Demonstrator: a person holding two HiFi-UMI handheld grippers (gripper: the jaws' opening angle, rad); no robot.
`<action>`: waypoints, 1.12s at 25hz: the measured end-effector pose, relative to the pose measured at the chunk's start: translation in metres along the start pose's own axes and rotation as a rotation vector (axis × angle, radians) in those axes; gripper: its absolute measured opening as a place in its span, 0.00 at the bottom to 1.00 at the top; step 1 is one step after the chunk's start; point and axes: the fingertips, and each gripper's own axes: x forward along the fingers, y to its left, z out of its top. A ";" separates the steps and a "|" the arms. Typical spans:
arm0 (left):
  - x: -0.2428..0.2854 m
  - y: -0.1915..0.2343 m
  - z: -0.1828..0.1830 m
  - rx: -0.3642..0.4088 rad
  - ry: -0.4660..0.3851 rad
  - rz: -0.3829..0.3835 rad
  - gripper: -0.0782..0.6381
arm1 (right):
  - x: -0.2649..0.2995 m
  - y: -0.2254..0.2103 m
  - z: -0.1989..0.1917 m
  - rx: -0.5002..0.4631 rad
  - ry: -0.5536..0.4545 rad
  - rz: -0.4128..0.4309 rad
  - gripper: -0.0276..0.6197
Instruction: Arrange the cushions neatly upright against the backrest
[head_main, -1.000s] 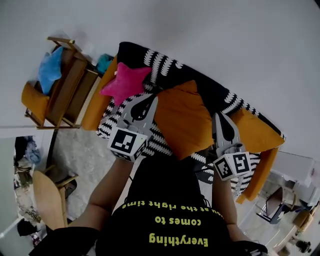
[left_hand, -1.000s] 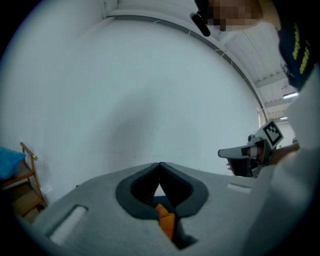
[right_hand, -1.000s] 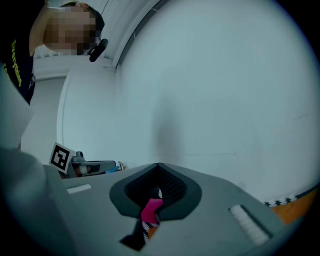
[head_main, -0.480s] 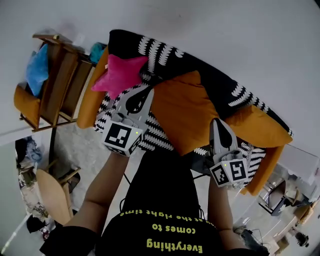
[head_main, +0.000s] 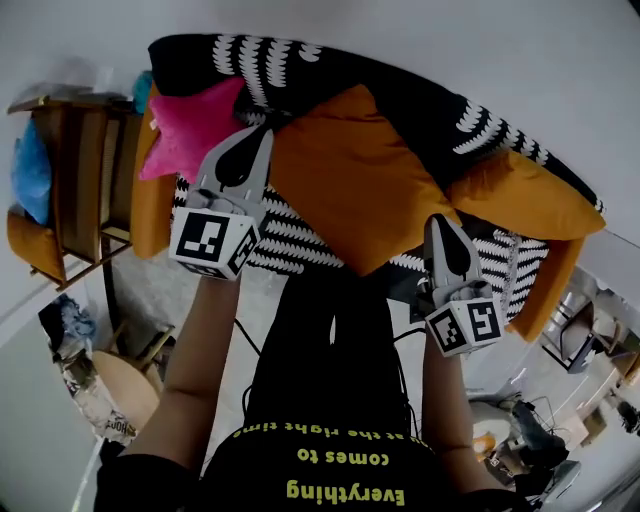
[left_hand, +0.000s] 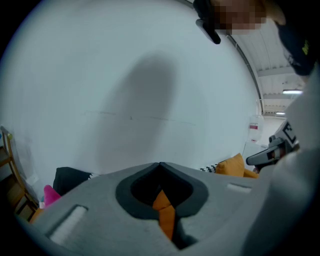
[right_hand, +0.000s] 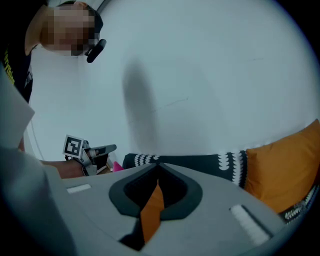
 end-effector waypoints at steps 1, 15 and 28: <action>0.009 0.002 -0.005 0.004 0.006 -0.005 0.11 | 0.000 -0.011 -0.008 0.019 0.006 -0.023 0.08; 0.114 -0.002 -0.157 0.013 0.232 -0.090 0.34 | 0.003 -0.160 -0.183 0.397 0.093 -0.328 0.36; 0.155 -0.010 -0.287 0.057 0.484 -0.159 0.65 | 0.022 -0.217 -0.314 0.267 0.281 -0.356 0.59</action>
